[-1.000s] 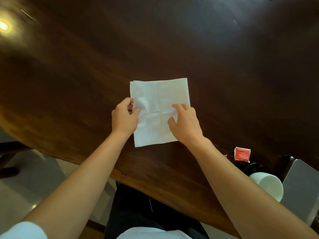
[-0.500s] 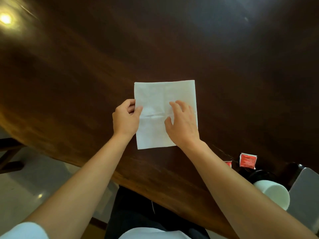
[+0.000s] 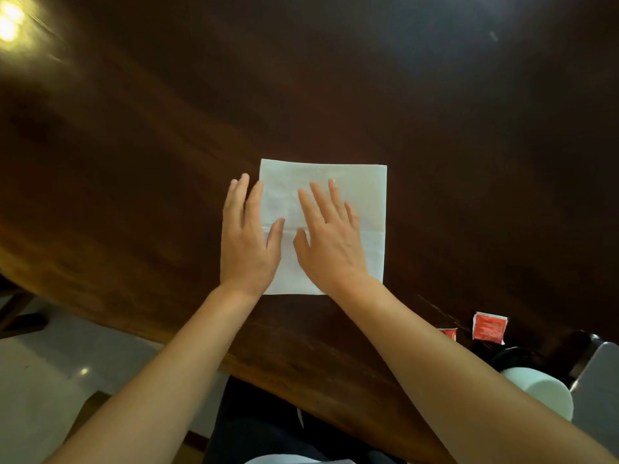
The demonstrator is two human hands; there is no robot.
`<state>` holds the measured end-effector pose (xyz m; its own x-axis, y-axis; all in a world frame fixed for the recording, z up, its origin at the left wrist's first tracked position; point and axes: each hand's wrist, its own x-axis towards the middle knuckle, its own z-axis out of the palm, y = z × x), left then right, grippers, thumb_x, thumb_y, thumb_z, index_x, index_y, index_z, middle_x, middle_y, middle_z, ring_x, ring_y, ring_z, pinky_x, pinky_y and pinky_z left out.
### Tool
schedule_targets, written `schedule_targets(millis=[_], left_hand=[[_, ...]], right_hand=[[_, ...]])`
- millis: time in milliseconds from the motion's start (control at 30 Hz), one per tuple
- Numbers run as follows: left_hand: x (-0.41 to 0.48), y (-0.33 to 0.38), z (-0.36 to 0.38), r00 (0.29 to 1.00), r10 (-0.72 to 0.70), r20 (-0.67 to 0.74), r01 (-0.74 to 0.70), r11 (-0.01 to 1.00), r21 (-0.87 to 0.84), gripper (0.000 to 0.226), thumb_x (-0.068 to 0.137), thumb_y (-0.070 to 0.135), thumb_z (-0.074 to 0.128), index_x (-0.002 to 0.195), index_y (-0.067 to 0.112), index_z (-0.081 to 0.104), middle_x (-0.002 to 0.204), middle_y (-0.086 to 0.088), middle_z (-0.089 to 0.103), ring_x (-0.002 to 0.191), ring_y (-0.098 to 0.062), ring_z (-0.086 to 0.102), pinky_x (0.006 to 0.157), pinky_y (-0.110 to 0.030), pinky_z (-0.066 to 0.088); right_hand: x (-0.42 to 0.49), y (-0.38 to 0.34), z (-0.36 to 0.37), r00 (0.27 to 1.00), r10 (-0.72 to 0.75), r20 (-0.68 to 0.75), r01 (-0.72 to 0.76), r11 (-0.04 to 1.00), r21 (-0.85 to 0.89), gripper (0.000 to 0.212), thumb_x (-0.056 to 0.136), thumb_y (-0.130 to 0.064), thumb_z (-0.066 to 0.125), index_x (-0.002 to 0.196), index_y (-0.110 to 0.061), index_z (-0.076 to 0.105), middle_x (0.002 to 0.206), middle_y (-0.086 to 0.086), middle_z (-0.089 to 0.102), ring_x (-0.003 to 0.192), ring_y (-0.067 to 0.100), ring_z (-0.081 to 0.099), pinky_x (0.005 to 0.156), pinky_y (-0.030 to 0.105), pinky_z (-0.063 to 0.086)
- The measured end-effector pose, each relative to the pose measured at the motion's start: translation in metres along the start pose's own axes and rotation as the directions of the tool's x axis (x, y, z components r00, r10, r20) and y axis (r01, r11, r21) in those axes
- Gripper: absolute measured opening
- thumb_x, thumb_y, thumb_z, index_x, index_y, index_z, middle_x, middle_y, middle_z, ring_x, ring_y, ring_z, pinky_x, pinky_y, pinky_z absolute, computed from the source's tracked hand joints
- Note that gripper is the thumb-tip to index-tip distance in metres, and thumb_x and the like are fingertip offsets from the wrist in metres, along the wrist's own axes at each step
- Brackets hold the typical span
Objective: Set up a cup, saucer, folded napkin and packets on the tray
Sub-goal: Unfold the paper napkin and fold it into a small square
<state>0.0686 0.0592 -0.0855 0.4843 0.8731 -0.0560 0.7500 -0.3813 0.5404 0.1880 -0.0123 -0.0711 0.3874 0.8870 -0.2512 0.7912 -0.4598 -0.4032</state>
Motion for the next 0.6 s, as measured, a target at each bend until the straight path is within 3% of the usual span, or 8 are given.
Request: schedule_targets(millis=[67,200,333,600], left_hand=[[-0.001,-0.003,0.01,0.994,0.095,0.062,-0.103,0.986,0.134,0.06,0.105,0.029,0.049,0.155,0.005,0.028,0.165,-0.017,0.024,0.155,-0.032,0.014,0.122,-0.039,0.019],[0.001,-0.016,0.027,0.956,0.181,0.231,-0.255,0.902,0.348,0.061,0.108,0.03,0.037,0.16,0.007,0.013,0.169,-0.015,0.011,0.156,-0.031,0.005,0.127,-0.047,0.01],[0.003,-0.021,0.036,0.966,0.152,0.209,-0.226,0.889,0.399,0.066,0.105,0.041,0.023,0.161,0.01,0.008,0.17,-0.011,0.008,0.157,-0.029,0.003,0.126,-0.047,0.006],[0.004,-0.017,0.035,0.968,0.136,0.21,-0.22,0.86,0.46,0.074,0.102,0.053,0.019,0.162,0.011,0.006,0.171,-0.008,0.004,0.157,-0.029,0.001,0.126,-0.048,0.008]], right_hand=[[0.004,-0.003,0.011,0.998,-0.057,0.016,0.058,0.997,-0.056,0.058,0.102,-0.026,0.047,0.155,-0.017,0.026,0.165,0.009,0.019,0.153,0.03,0.002,0.121,0.05,0.005],[0.011,0.007,0.031,0.988,-0.14,0.063,0.149,0.976,-0.16,0.058,0.105,-0.035,0.028,0.159,-0.02,0.013,0.167,0.008,0.009,0.153,0.031,-0.004,0.122,0.055,0.002],[0.013,0.039,0.034,0.98,-0.191,0.065,0.201,0.945,-0.26,0.062,0.104,-0.048,0.021,0.16,-0.024,0.007,0.168,0.004,0.001,0.154,0.027,-0.008,0.122,0.055,0.001],[0.004,0.124,0.004,0.999,-0.035,-0.016,0.027,0.932,-0.361,0.073,0.1,-0.058,0.016,0.16,-0.02,0.0,0.168,0.002,-0.003,0.153,0.027,-0.009,0.122,0.052,-0.001]])
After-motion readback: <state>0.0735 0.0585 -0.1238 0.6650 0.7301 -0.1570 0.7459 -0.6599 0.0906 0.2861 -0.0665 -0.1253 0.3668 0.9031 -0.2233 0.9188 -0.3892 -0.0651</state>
